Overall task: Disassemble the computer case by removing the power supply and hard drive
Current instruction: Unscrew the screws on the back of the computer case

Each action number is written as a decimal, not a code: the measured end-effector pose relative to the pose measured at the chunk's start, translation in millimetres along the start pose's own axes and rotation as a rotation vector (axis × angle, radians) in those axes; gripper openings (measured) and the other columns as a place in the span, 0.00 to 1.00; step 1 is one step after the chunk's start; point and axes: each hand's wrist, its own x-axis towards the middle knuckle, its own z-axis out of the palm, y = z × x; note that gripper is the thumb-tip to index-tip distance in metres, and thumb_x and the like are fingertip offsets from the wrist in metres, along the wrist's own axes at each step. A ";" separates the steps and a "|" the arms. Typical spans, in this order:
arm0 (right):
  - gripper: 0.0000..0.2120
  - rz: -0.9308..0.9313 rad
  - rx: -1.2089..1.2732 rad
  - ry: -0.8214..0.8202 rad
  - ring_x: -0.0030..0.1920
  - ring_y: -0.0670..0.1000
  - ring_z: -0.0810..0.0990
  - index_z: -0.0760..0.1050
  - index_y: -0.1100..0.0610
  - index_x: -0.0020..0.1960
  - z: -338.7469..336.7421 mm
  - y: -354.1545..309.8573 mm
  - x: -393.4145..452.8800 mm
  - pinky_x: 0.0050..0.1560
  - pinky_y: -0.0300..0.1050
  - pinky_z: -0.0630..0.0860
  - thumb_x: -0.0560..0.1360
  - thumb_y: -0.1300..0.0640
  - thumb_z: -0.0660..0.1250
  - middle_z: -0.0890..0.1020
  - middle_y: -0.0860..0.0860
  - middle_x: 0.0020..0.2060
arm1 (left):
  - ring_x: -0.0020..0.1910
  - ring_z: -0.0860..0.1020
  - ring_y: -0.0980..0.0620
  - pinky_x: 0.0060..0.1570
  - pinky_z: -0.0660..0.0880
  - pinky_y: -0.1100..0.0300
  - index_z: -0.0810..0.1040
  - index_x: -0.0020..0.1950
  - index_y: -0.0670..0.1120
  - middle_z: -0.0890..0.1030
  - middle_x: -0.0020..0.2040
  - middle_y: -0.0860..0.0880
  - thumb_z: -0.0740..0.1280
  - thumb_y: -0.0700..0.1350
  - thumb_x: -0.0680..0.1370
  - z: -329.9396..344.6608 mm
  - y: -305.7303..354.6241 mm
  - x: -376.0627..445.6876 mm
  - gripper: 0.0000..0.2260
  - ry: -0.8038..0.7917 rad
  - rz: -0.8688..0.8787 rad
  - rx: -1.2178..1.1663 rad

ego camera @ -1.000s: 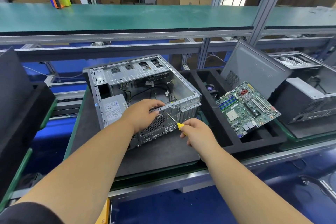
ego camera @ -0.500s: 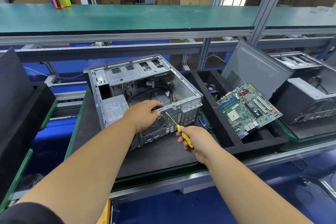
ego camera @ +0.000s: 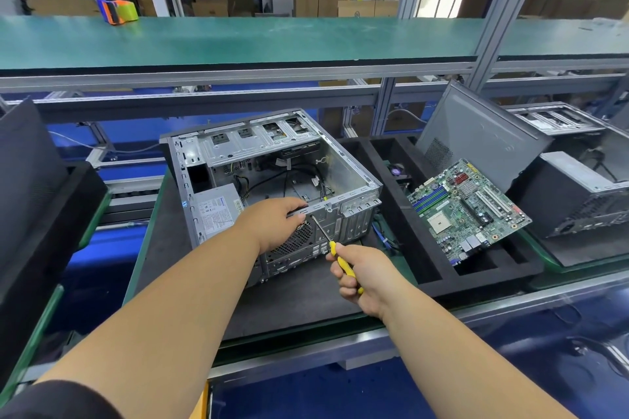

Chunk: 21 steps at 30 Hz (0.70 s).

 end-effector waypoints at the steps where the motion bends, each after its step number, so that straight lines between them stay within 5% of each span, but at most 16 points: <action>1: 0.13 -0.031 -0.080 0.037 0.20 0.45 0.58 0.73 0.59 0.45 1.4 0.5 0.6 0.22 0.37 0.56 0.84 0.53 0.58 0.71 0.49 0.23 | 0.63 0.75 0.50 0.59 0.72 0.55 0.70 0.71 0.60 0.78 0.65 0.55 0.58 0.55 0.82 -0.1 0.0 -0.3 0.17 0.002 0.002 0.005; 9: 0.11 -0.354 -0.826 0.273 0.30 0.49 0.71 0.69 0.53 0.42 -2.7 1.7 2.8 0.31 0.42 0.66 0.80 0.48 0.60 0.79 0.50 0.34 | 0.64 0.74 0.49 0.61 0.72 0.54 0.69 0.73 0.60 0.77 0.67 0.54 0.57 0.55 0.83 -0.2 0.2 -2.0 0.18 -0.005 0.000 0.013; 16: 0.15 0.012 0.016 0.029 0.23 0.46 0.71 0.79 0.64 0.45 -4.4 -1.3 -1.0 0.25 0.37 0.70 0.81 0.53 0.63 0.84 0.57 0.34 | 0.64 0.74 0.50 0.61 0.72 0.53 0.70 0.72 0.60 0.77 0.66 0.54 0.57 0.55 0.83 -1.6 1.0 -2.3 0.17 -0.008 0.007 0.002; 21: 0.11 0.012 -0.021 0.032 0.24 0.45 0.73 0.80 0.61 0.46 -10.0 -1.9 0.0 0.25 0.36 0.71 0.79 0.53 0.68 0.85 0.53 0.36 | 0.63 0.75 0.49 0.60 0.73 0.52 0.70 0.71 0.59 0.78 0.65 0.53 0.58 0.54 0.83 -2.3 1.7 -1.5 0.17 -0.013 0.019 0.004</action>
